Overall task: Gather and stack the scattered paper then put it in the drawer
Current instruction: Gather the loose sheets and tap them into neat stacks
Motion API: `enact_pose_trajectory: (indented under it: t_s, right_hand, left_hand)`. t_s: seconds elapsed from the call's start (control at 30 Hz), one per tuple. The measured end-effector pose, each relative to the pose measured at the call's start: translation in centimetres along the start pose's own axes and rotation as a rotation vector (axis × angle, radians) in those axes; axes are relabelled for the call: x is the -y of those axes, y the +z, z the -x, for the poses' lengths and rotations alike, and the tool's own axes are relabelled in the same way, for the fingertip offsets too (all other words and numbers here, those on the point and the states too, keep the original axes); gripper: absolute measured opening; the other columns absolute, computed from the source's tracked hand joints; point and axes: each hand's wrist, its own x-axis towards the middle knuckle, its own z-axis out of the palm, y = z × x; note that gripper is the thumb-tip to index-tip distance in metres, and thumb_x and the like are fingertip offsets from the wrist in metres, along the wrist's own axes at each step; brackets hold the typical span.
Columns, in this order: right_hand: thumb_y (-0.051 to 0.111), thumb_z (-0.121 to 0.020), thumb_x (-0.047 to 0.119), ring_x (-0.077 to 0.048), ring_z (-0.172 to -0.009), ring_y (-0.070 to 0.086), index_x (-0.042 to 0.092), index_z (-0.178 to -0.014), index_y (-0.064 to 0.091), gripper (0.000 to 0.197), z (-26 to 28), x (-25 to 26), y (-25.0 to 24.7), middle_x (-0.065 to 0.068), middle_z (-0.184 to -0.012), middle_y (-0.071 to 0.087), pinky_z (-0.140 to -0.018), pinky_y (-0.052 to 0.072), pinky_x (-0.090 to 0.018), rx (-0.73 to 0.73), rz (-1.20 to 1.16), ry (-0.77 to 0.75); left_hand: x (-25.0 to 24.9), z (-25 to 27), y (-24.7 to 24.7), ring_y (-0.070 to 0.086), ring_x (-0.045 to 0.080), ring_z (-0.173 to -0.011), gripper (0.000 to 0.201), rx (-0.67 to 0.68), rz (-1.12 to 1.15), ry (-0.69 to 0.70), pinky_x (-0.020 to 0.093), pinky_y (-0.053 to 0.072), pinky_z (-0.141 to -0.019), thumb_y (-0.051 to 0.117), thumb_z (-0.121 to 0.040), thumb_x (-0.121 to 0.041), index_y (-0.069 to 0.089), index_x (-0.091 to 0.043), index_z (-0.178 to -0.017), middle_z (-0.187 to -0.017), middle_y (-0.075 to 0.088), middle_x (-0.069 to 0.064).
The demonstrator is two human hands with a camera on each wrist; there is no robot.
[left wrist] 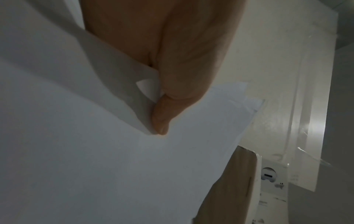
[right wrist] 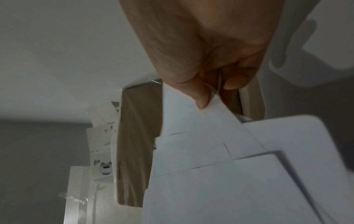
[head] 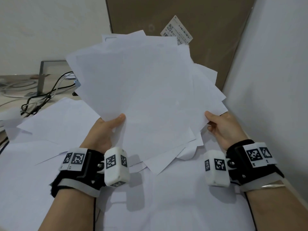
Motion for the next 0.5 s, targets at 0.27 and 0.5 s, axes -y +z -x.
enact_pose_trajectory:
  t_s: [0.27,0.5]
  right_hand:
    - [0.057,-0.091,0.007,-0.013,-0.079,0.064,0.021,-0.072,0.076,0.03,1.0,0.7,0.7,0.002,-0.087,0.073,-0.073,0.046,-0.025,0.161,-0.152,-0.034]
    - [0.045,-0.099,0.014,-0.019,-0.105,0.067,0.011,-0.119,0.06,0.025,1.3,1.0,1.7,-0.005,-0.115,0.07,-0.086,0.057,-0.035,0.079,-0.317,-0.088]
  left_hand:
    - [-0.8,0.9,-0.2,0.071,0.017,-0.071,0.015,0.096,0.017,0.064,0.024,0.055,-0.056,0.059,-0.089,-0.021,0.066,-0.011,-0.097,-0.079,0.073,0.001]
    - [-0.6,0.8,0.4,0.072,0.025,-0.091,0.033,0.038,0.068,0.067,0.033,0.058,-0.069,0.065,-0.087,-0.026,0.065,-0.005,-0.113,-0.102,0.073,0.011]
